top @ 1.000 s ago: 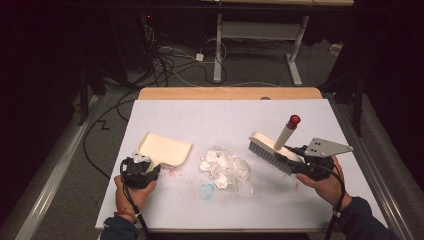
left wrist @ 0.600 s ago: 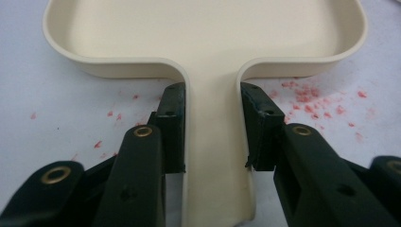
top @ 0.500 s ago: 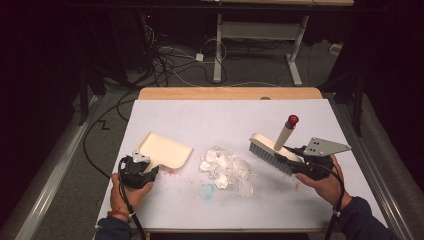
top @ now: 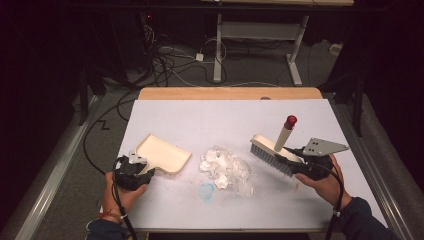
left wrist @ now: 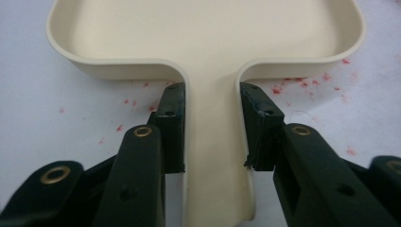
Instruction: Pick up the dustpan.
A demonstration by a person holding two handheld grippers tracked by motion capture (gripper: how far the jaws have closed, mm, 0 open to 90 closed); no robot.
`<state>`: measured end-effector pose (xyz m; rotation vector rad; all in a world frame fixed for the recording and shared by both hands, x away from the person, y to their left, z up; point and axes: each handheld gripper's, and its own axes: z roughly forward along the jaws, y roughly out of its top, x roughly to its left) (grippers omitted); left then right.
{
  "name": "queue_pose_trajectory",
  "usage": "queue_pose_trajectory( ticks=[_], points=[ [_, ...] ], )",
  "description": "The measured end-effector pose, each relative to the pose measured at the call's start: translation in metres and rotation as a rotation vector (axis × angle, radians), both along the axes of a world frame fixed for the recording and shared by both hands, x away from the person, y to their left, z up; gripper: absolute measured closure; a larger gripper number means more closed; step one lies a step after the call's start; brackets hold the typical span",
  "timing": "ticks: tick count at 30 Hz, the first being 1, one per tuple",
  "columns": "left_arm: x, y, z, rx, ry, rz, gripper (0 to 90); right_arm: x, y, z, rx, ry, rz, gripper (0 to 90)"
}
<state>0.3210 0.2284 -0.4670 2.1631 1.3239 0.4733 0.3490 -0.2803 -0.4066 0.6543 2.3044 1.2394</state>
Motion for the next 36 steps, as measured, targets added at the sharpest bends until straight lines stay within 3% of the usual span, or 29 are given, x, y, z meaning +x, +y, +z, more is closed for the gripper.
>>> queue_pose_trajectory(
  ticks=[9,14,21,25,36],
  points=[
    [-0.015,0.009,0.016,0.002,-0.016,-0.007,63.4,-0.001,0.001,-0.001,-0.004,-0.002,0.007,68.4],
    [-0.027,0.014,0.026,0.011,-0.004,-0.054,63.4,-0.002,0.003,-0.001,-0.010,-0.006,0.005,68.4],
    [-0.034,0.006,0.028,0.036,0.064,-0.171,63.4,-0.001,0.004,-0.002,-0.011,-0.002,-0.017,68.4],
    [-0.034,-0.003,0.026,0.060,0.114,-0.270,63.4,0.001,0.004,-0.004,-0.006,-0.002,-0.051,68.4],
    [-0.040,-0.025,0.031,0.082,0.143,-0.414,63.3,0.008,0.009,-0.015,-0.006,0.008,-0.104,68.4]
  ],
)
